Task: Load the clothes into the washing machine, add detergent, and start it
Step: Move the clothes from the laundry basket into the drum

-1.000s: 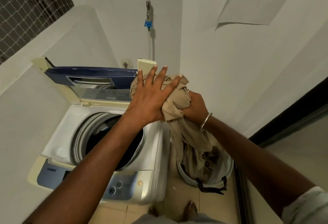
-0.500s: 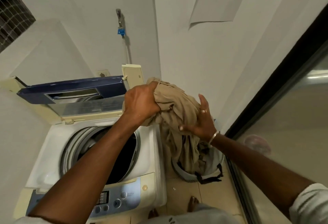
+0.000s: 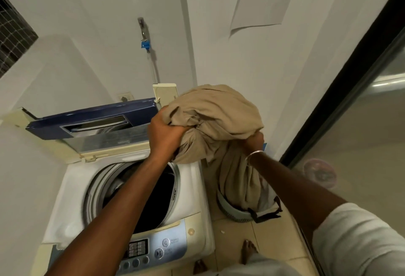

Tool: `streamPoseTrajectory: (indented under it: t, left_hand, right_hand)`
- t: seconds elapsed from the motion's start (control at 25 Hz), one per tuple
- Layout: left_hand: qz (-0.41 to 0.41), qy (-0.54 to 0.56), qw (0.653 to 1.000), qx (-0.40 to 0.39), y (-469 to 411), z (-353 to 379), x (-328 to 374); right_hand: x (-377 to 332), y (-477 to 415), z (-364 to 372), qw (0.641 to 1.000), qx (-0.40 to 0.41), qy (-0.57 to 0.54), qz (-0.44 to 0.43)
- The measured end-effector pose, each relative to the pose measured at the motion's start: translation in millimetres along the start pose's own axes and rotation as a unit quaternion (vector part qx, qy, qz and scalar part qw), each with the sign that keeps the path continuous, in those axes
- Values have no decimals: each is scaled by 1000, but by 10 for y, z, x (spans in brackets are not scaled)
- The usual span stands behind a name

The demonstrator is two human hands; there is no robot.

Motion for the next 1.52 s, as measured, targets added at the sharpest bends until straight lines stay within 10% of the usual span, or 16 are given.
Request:
streamPoseTrajectory:
  t: [0.28,0.48,0.72,0.96,1.12,1.28,1.52]
  left_hand:
    - [-142,56,979,-139,206,794,-710]
    - [-193,80,933,-294,412,1210,-715]
    - [55,100,971,-211,244,1152,-321]
    - [-97,149,963,-200,256,1301,-226]
    - [-224,483,832,-157,307,1136,101]
    - [-269,568,765,-138,368,1142,-19]
    - [-303,620,715,-112,349,1238,-191]
  right_hand:
    - [-886,-127,7,881,42,-471,13]
    - [-1305,-28,-76,951,88,-261,-141]
    - [-1332,57,-155,957,111,-169,-206]
    - [-1278,310,256,948,-146,-93,-268]
    - [-1257,380,134,902,-313,45,-293]
    - [-1211,405,-159,859,-232,113,-442]
    - [-385,17,-764,943,-92,93,-305]
Point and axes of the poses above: each hand's wrist, its own y-axis away from the middle knuckle, its own z-axis out of the palm, x = y × z, the point moved 3 cm from there along -y, towards the middle knuckle, and after that the axes turned 13 degrees about -y, right-handed, at the moved point
